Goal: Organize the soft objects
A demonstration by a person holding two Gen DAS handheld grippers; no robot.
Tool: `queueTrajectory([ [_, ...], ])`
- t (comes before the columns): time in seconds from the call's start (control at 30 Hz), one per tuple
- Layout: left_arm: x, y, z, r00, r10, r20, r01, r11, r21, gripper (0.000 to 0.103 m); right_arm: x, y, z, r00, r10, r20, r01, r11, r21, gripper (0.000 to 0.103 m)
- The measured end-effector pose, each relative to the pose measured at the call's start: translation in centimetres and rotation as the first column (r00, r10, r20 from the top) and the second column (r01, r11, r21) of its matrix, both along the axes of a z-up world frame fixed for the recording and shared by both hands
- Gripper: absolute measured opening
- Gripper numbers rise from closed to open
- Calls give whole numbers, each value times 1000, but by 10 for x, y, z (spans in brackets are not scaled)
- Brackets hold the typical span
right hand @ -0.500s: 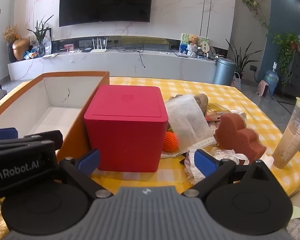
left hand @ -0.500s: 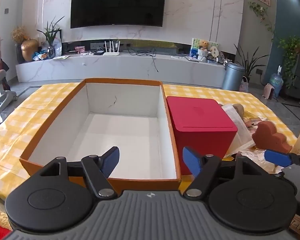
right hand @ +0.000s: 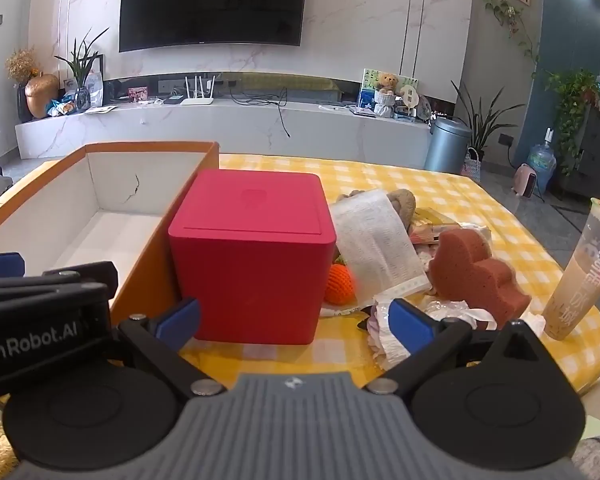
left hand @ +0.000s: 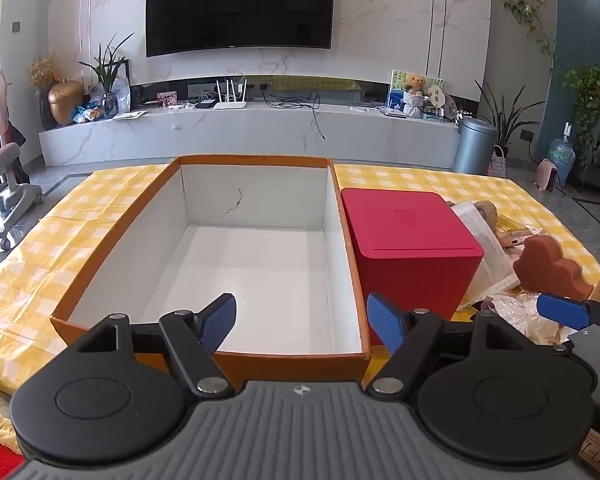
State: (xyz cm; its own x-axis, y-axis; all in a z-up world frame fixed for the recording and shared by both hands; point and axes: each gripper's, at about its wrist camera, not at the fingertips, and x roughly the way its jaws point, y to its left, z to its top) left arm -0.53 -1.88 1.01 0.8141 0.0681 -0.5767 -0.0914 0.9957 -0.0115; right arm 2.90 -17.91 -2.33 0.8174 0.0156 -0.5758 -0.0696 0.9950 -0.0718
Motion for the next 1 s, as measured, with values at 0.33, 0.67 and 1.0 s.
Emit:
queueTrajectory([
  [0.33, 2, -2, -2, 1000, 3, -16, -3, 1000, 2, 88, 1, 1, -2, 1000, -4, -6, 4, 1000, -13, 98],
  [0.67, 2, 1, -4, 1000, 0, -19, -1, 1000, -10, 88, 2, 1, -5, 1000, -7, -8, 7, 1000, -19, 98],
  [1.0, 1, -3, -2, 999, 39, 5, -39, 999, 9, 88, 2, -2, -4, 999, -27, -18, 27, 999, 45, 98],
])
